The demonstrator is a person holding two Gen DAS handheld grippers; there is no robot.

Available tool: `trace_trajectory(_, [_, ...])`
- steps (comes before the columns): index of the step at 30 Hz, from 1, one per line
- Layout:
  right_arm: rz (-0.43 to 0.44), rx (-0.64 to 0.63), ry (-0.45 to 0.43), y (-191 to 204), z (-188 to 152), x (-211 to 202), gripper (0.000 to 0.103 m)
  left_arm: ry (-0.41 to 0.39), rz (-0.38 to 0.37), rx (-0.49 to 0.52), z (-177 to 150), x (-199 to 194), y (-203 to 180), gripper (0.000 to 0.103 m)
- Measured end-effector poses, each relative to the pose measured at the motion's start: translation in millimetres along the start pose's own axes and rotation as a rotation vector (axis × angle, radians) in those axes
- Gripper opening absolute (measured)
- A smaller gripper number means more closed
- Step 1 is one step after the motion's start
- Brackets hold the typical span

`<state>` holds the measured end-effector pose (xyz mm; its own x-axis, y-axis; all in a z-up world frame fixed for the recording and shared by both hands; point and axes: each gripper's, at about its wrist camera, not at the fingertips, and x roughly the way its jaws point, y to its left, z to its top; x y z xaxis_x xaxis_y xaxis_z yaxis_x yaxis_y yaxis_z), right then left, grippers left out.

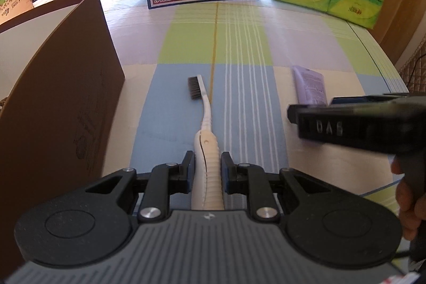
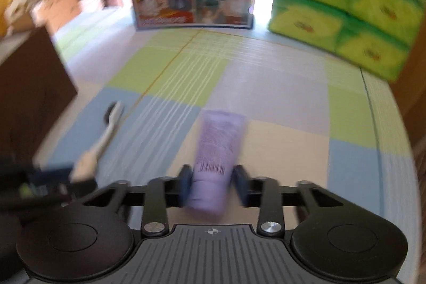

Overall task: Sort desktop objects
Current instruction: 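Lift the toothbrush with the left gripper while the right gripper grasps the purple tube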

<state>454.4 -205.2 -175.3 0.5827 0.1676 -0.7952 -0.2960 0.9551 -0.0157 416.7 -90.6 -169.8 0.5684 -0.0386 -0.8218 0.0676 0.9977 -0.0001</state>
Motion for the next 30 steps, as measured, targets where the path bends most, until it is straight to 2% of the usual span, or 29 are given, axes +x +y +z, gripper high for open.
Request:
trace_trajectory(6, [0.051, -0.049, 0.004, -9, -33, -24, 0.028, -0.003, -0.002, 0.031, -5, -3, -4, 0.017])
trace_trajectory(10, [0.067, -0.071, 0.014, -6, -66, -51, 0.028, 0.012, -0.018, 0.044, -20, -15, -6, 0.017])
trace_trajectory(14, [0.096, -0.069, 0.032, 2, -103, -77, 0.028, 0.039, -0.029, 0.062, -52, -36, -9, 0.016])
trace_trajectory(19, [0.149, -0.093, 0.067, 18, -144, -115, 0.028, 0.069, -0.052, 0.131, -103, -74, -12, 0.017])
trace_trajectory(22, [0.183, -0.119, 0.094, 27, -164, -133, 0.028, 0.107, -0.066, 0.109, -129, -94, -4, 0.017])
trace_trajectory(26, [0.179, -0.172, 0.092, 42, -178, -144, 0.028, 0.148, -0.061, 0.099, -153, -112, 1, 0.017])
trace_trajectory(30, [0.164, -0.17, 0.083, 46, -174, -138, 0.032, 0.14, -0.049, 0.086, -159, -119, -2, 0.018])
